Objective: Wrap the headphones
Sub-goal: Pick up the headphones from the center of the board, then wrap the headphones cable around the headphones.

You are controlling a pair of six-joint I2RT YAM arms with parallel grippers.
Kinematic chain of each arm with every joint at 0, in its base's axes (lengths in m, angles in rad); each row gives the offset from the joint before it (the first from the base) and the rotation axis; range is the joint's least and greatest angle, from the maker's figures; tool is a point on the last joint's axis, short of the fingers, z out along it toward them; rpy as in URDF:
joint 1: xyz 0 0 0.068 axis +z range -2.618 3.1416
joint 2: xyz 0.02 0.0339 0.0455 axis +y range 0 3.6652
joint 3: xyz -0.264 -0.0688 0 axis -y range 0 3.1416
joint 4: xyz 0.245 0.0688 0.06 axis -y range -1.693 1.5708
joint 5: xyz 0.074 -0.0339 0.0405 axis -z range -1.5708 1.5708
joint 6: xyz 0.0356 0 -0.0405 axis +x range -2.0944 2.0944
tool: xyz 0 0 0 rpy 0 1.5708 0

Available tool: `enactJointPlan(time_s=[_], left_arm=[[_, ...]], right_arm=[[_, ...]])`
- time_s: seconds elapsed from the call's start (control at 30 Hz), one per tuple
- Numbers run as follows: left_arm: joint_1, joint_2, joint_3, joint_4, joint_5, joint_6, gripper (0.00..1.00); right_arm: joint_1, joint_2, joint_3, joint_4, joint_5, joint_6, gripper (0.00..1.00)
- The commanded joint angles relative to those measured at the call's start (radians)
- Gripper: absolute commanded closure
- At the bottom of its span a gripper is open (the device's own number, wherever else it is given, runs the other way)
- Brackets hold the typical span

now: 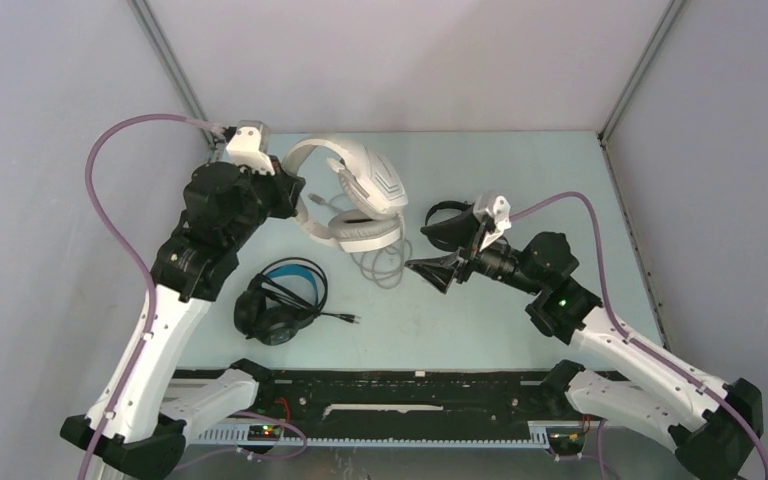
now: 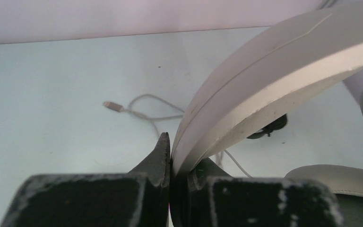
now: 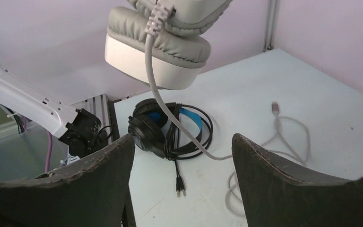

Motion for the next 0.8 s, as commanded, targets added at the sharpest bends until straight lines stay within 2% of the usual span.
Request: enactJointPlan(time_s=[0.0, 0.2, 0.5, 0.77], left_arm=[[0.002, -0.020, 0.085, 0.069, 0.104, -0.132, 1.00], [0.003, -0.067, 0.066, 0.110, 0.159, -0.221, 1.00], [0.003, -0.082, 0.084, 0.143, 0.249, -0.332, 1.00], [0.003, -0.076, 0.101, 0.188, 0.322, -0.396, 1.00]], right_arm=[[0.075, 0.052, -0.025, 0.220, 0.025, -0.127, 0.25], [0.137, 0.132, -0.068, 0.402, 0.114, -0.161, 0.40], [0.157, 0.231, -0.117, 0.634, 0.025, -0.206, 0.41], [0.158, 0.319, -0.117, 0.739, -0.026, -0.190, 0.45]])
